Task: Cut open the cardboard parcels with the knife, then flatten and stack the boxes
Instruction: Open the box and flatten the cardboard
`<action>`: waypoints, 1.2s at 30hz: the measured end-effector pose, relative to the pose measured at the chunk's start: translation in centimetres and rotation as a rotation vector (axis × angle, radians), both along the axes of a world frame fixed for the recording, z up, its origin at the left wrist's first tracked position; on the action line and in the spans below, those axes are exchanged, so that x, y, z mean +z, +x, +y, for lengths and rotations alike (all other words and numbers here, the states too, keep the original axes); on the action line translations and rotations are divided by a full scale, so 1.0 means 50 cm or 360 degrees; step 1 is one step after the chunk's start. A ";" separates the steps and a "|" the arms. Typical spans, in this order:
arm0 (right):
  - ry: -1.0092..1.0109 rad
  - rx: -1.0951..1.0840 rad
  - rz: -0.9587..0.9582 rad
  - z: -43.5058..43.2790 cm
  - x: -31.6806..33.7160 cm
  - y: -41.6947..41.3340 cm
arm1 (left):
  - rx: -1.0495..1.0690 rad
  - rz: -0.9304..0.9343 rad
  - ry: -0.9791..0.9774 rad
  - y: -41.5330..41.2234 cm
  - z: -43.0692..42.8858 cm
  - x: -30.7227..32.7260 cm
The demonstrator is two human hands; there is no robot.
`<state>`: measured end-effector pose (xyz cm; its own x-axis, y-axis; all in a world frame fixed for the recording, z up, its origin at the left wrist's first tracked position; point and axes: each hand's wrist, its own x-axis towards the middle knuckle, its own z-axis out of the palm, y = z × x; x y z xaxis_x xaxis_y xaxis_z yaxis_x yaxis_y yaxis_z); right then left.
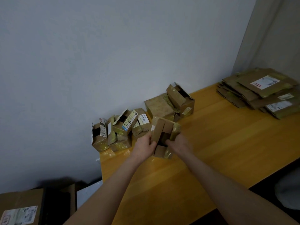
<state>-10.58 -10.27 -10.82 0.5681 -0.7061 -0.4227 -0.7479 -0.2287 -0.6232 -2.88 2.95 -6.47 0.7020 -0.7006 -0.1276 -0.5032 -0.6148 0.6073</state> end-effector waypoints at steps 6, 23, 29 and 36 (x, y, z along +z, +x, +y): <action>0.0271 0.0076 -0.0218 0.011 -0.017 -0.008 | 0.0153 -0.0227 0.0132 0.021 -0.006 -0.008; 0.0495 0.0124 -0.0152 0.049 -0.091 -0.001 | -0.0129 -0.0174 0.0649 0.170 0.026 -0.088; 0.0340 0.0149 -0.0046 0.057 -0.099 0.032 | -0.0031 -0.0785 0.0614 0.168 0.016 -0.125; 0.0167 0.0047 0.0052 0.042 -0.114 0.049 | -0.0443 -0.0851 0.0310 0.075 0.048 -0.148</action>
